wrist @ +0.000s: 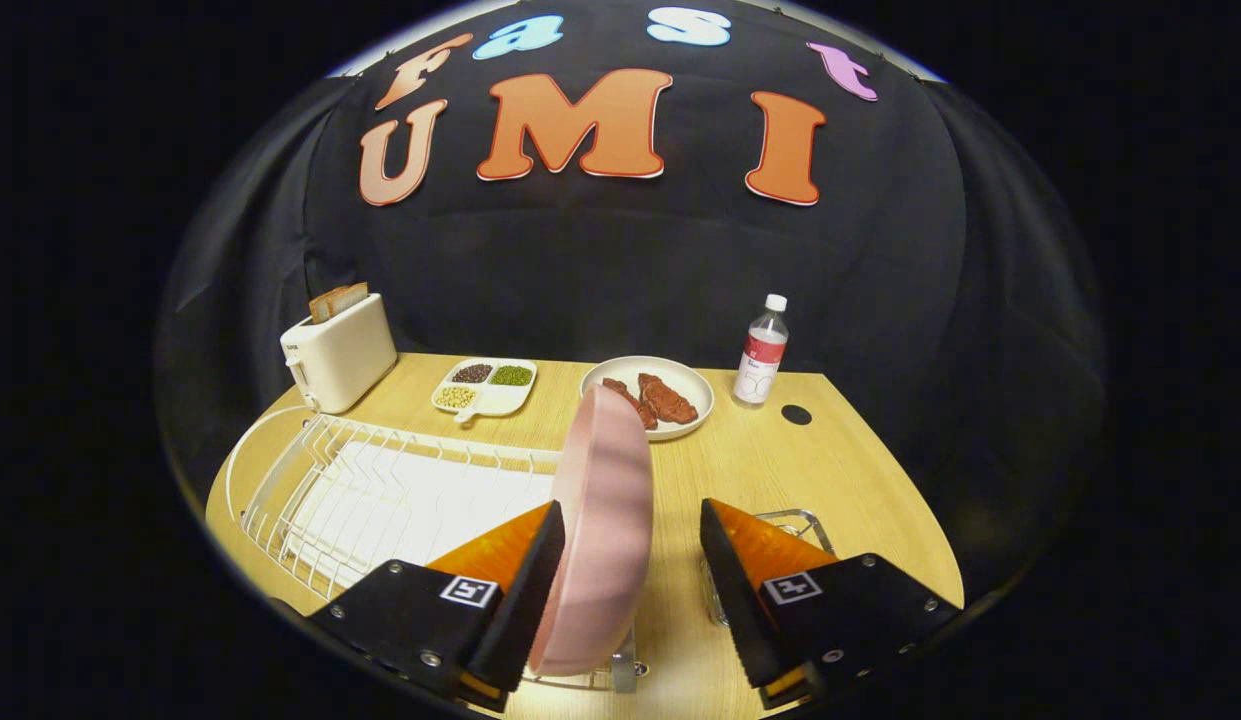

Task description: Take the plate from the dish rack, then take the spoon from the basket and place it into the plate.

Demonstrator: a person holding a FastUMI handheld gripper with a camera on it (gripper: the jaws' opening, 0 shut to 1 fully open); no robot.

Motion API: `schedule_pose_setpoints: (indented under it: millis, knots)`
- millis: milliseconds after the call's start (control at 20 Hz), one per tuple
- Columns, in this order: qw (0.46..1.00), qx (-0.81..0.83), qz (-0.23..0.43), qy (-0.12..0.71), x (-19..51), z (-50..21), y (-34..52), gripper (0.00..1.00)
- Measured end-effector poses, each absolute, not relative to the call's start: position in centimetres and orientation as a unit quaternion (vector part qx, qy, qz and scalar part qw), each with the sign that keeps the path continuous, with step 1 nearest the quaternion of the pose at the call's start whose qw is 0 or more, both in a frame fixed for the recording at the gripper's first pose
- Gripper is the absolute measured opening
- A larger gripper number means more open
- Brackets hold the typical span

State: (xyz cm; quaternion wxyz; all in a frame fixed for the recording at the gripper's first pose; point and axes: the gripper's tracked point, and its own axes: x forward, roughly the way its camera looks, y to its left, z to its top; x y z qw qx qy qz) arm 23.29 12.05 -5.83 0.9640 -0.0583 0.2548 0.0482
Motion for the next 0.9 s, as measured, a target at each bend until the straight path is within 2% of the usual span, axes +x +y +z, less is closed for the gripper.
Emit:
schedule_pose_setpoints:
  millis: [200, 250, 450, 900]
  knots:
    - [0.963, -0.041, 0.006, 0.265, 23.7, -5.9, 11.7, 0.38]
    - [0.963, -0.050, -0.011, 0.264, 23.9, -5.5, 11.4, 0.33]
    - [0.965, -0.084, -0.044, 0.245, 23.9, -3.5, 11.7, 0.26]
    - [0.962, -0.161, -0.072, 0.210, 23.4, -0.8, 13.3, 0.26]
